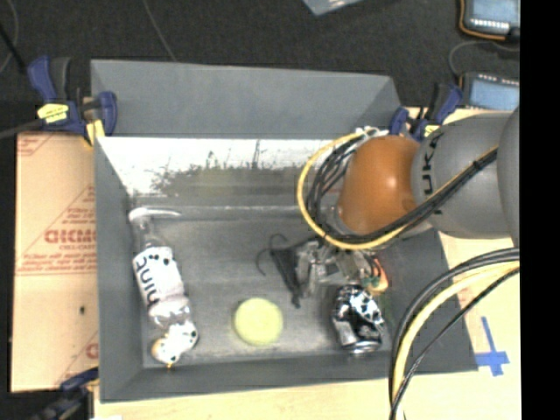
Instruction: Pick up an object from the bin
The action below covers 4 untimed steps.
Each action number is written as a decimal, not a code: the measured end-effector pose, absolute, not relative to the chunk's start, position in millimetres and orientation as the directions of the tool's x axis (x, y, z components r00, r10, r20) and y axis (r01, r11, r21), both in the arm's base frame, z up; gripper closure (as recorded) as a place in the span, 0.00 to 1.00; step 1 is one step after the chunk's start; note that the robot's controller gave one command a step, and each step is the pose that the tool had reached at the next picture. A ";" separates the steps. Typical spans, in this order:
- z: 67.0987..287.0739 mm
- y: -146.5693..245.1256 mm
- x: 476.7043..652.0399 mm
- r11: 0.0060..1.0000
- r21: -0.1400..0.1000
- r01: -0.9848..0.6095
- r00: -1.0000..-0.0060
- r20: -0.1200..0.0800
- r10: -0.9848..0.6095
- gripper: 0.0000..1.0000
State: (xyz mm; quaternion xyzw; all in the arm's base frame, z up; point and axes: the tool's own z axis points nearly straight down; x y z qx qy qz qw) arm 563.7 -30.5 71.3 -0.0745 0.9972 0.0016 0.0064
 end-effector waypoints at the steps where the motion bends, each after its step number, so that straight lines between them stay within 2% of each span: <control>1: 115.1 -21.8 561.4 0.994 0.005 -0.110 -0.994 -0.008 -0.110 1.00; 2: 152.3 -12.3 577.6 0.989 0.001 -0.148 -0.989 -0.017 -0.148 1.00; 3: 170.5 -7.3 578.2 0.989 0.004 -0.145 -0.989 -0.010 -0.145 1.00; 4: 228.3 -7.7 587.2 0.989 0.001 -0.146 -0.989 -0.014 -0.146 1.00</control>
Offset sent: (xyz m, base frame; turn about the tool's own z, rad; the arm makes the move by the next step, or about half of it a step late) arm 0.0145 0.0213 0.0824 -0.0029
